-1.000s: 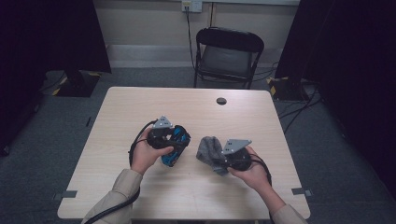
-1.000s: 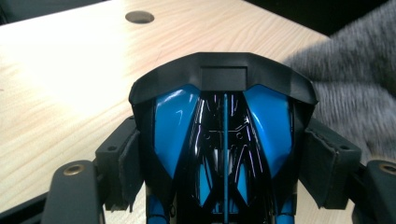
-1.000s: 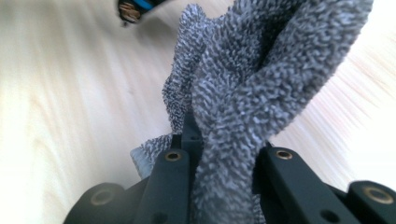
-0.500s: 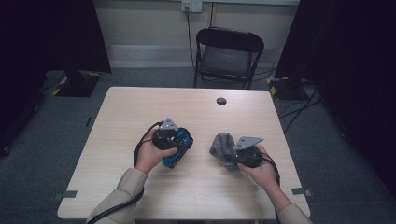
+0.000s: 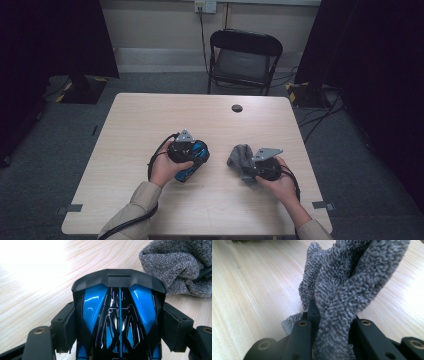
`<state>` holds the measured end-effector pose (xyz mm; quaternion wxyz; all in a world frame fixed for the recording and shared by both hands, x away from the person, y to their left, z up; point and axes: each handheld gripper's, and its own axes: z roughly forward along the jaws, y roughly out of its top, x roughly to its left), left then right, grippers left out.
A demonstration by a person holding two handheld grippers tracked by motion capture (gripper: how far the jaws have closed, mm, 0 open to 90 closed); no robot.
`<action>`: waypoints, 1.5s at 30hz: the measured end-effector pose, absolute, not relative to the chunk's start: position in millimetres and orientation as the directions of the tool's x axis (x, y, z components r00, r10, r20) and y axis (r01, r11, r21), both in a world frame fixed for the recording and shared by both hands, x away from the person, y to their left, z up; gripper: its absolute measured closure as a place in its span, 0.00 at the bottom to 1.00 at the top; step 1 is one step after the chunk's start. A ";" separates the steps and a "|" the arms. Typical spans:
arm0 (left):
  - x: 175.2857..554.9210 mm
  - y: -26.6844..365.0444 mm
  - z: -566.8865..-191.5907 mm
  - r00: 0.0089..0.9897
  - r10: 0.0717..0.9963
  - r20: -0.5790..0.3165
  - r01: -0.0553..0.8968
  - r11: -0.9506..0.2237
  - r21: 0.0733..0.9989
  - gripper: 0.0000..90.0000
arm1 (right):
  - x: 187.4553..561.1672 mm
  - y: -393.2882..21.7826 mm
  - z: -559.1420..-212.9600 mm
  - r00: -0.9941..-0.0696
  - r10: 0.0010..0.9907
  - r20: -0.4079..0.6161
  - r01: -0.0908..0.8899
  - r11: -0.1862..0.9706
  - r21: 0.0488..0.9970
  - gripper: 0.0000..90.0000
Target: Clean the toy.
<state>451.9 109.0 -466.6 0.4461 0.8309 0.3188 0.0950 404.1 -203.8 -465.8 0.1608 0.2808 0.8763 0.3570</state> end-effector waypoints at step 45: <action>456.1 91.1 -491.4 0.781 0.620 -0.071 0.461 -0.498 0.734 0.28 | 422.9 -207.6 -480.7 -0.724 0.689 -0.036 0.456 0.518 0.724 0.71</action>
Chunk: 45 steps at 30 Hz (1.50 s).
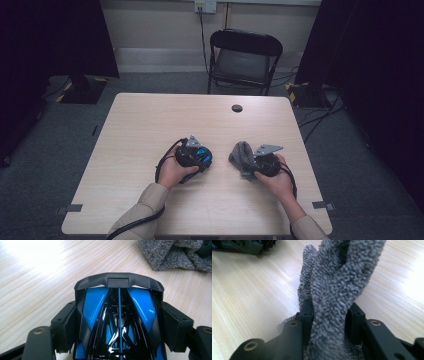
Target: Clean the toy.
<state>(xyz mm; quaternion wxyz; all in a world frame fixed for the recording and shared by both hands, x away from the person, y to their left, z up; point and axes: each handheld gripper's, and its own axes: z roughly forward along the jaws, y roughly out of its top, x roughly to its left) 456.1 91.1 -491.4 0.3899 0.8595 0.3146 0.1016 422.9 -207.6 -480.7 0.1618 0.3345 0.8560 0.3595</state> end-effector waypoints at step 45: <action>454.1 94.1 -459.1 0.783 0.615 -0.092 0.479 -0.503 0.720 0.22 | 417.4 -213.8 -462.5 -0.693 0.719 0.045 0.520 0.456 0.722 0.20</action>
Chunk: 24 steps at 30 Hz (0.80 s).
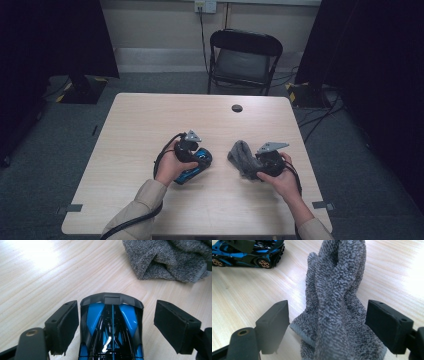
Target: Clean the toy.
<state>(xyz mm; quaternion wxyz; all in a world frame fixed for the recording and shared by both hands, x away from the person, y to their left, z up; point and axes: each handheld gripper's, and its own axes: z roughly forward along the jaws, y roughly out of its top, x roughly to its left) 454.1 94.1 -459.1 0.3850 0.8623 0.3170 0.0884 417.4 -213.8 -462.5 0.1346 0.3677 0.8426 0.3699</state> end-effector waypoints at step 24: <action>430.7 125.7 -437.3 0.785 0.598 -0.160 0.487 -0.436 0.757 0.20 | 391.1 -231.4 -435.9 -0.707 0.706 0.047 0.509 0.462 0.726 0.16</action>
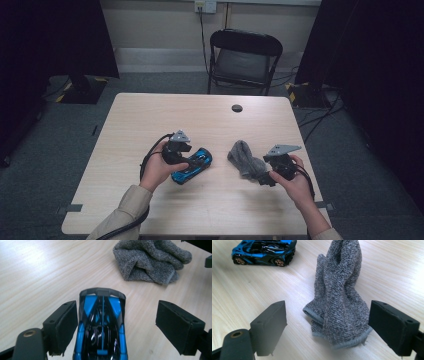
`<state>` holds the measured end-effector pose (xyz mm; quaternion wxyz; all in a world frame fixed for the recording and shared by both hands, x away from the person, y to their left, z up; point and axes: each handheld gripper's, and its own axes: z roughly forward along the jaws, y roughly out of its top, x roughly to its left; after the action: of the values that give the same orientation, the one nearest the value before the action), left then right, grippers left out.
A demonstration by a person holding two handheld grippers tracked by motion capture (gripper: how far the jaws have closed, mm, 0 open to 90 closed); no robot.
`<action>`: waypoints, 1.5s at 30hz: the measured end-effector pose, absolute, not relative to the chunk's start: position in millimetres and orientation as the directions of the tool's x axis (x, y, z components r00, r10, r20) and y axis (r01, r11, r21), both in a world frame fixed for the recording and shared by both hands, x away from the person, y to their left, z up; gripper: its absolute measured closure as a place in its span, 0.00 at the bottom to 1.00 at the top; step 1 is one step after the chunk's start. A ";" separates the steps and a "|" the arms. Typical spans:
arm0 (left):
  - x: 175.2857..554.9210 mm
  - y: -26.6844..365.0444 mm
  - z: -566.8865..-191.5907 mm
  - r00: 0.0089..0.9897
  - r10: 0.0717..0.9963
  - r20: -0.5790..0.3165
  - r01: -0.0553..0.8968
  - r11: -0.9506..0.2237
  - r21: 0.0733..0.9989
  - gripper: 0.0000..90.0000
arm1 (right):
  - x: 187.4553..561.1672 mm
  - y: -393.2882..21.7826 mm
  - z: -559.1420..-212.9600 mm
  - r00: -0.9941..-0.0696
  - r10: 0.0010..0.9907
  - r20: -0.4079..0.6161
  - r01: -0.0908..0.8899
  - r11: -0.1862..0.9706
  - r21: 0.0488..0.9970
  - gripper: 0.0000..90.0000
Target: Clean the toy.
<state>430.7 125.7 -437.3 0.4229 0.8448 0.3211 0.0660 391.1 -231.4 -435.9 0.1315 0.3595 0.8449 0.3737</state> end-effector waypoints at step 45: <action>387.3 207.2 -454.9 0.766 0.631 -0.121 0.495 -0.460 0.737 0.18 | 349.2 -276.6 -462.8 -0.681 0.727 0.093 0.547 0.420 0.724 0.16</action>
<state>387.3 207.2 -454.9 0.4003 0.8503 0.3311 0.0846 349.2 -276.6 -462.8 0.1181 0.3818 0.8342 0.3801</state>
